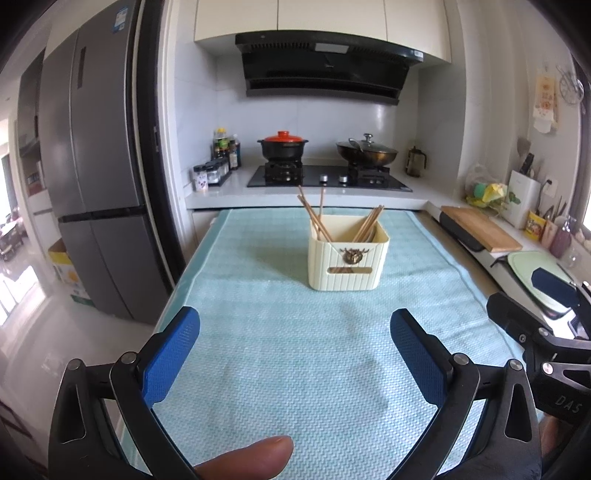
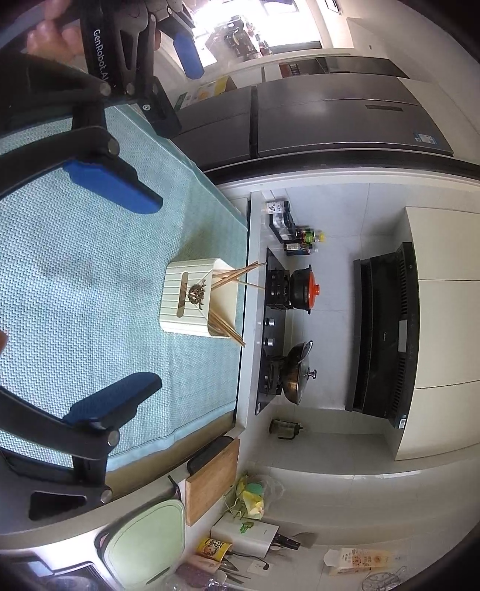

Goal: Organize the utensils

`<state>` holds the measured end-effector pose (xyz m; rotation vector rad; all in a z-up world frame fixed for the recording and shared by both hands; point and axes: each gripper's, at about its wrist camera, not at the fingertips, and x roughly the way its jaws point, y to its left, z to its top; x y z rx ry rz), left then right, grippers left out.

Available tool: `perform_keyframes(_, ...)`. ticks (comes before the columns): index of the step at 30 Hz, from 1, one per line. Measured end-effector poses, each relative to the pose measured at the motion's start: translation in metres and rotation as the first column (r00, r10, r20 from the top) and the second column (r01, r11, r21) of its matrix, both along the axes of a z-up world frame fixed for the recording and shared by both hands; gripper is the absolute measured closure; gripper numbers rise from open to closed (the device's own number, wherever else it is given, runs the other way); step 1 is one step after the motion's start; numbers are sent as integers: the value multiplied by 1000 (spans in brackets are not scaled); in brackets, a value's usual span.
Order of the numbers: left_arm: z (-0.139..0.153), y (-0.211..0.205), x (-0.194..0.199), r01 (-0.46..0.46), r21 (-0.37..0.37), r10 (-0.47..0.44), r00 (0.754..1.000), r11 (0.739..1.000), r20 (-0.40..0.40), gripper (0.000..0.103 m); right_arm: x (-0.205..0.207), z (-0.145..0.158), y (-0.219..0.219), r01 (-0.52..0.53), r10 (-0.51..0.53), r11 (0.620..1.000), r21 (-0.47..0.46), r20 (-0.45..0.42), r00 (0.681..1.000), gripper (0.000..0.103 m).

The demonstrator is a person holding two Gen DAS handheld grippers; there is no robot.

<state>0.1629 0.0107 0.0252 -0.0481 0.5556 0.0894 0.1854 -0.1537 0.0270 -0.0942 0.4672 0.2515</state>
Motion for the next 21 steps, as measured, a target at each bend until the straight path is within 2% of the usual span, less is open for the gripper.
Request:
perform_keyframes(4,-1,1,2,4,-17,-4,1000,1000,-19,0,0,0,1,4,-4,1000,-5,-4,1000,14)
perform_keyframes(14,-3,1,4,-43,21,43,999,999,-20,0,0,-4,5,9,-9,1000,-20,-17,1000,13)
perform_keyframes(21,-7,-3,8,-33,26,33,999,999,-33,0,2,-5,0,24,-25,999,-25,-21,999,13)
